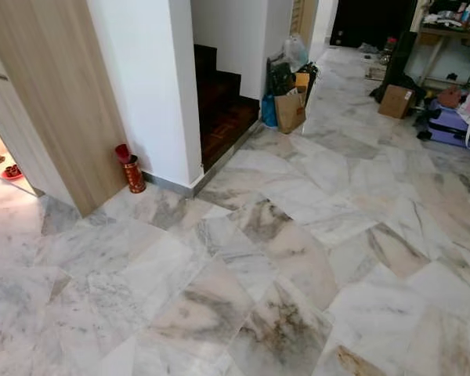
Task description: Move the pillow to the sofa from floor
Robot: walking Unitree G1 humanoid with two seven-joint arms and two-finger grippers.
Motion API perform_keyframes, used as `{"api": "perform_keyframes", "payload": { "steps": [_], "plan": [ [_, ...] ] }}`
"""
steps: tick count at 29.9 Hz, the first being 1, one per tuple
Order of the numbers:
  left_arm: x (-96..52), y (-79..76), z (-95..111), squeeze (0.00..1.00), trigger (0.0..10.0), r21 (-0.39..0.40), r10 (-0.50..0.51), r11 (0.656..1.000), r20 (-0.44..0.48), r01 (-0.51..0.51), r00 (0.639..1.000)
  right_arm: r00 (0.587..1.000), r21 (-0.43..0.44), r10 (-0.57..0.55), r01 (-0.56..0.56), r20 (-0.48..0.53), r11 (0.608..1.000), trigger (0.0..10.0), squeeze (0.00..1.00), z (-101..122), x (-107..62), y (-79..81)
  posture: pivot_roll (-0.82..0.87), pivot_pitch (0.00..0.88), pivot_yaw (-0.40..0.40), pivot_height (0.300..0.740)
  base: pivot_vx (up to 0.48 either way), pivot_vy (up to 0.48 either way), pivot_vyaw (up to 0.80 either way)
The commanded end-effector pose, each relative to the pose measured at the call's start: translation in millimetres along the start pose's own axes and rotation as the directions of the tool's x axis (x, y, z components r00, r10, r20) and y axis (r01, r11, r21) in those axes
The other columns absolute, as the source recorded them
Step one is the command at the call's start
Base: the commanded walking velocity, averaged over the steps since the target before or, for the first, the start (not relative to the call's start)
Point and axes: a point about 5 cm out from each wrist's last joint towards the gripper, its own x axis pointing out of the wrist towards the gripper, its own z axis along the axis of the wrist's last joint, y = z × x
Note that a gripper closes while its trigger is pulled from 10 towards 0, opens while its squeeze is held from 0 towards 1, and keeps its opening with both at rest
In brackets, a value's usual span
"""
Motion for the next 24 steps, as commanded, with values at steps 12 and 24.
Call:
{"api": "perform_keyframes", "payload": {
  "steps": [12, 24],
  "plan": [
    [-2.3, 1.0, -10.4, 0.00, 10.0, -0.001, 0.006, 1.000, -0.027, -0.006, 1.000, 1.000, -0.010, 0.000, 0.000, -0.020, 1.000, 10.0, 0.00, -3.7, -1.2, -2.2, 0.05, 0.014, -0.001, 0.740, 0.000, 0.000, 0.80],
    [-1.0, -2.2, -7.2, 0.00, 10.0, -0.012, 0.006, 1.000, -0.019, -0.006, 1.000, 1.000, -0.012, 0.003, -0.003, -0.021, 1.000, 10.0, 0.00, -2.5, -0.5, -1.1, 0.05, 0.013, -0.004, 0.740, 0.000, 0.000, 0.80]
  ]
}}
